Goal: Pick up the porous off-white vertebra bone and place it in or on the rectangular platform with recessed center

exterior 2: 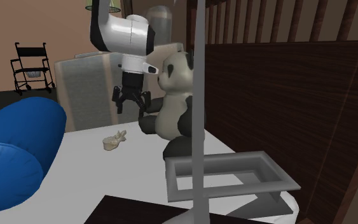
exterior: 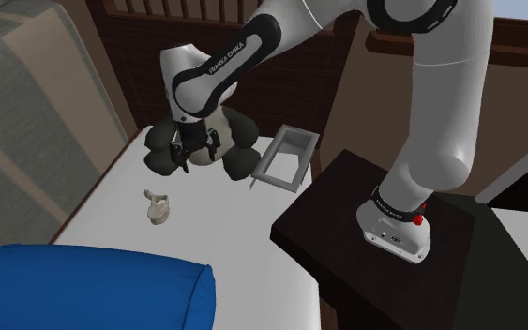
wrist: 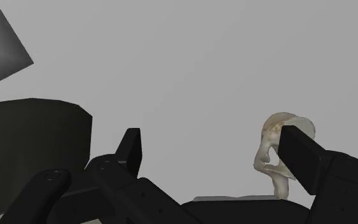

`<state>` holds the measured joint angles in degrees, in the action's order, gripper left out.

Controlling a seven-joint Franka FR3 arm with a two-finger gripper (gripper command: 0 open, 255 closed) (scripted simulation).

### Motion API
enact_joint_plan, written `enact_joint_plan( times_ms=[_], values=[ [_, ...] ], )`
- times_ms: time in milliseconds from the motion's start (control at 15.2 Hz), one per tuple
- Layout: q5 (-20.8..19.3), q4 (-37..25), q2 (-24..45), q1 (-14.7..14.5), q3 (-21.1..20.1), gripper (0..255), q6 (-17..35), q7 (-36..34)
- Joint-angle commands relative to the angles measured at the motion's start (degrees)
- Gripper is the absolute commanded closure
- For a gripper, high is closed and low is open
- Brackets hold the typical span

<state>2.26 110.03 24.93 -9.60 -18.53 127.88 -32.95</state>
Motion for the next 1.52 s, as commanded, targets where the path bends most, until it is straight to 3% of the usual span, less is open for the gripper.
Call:
enact_joint_plan(
  times_ms=[0,660,1452],
  values=[
    [-0.8,-4.7,4.9,-1.3,0.5,0,-0.2,-1.8],
    [-2.2,-34.0,30.1,-8.2,2.9,0,-6.0,-8.0],
    [-2.5,-33.8,33.4,-9.0,3.3,0,-2.4,-8.1]
  ],
)
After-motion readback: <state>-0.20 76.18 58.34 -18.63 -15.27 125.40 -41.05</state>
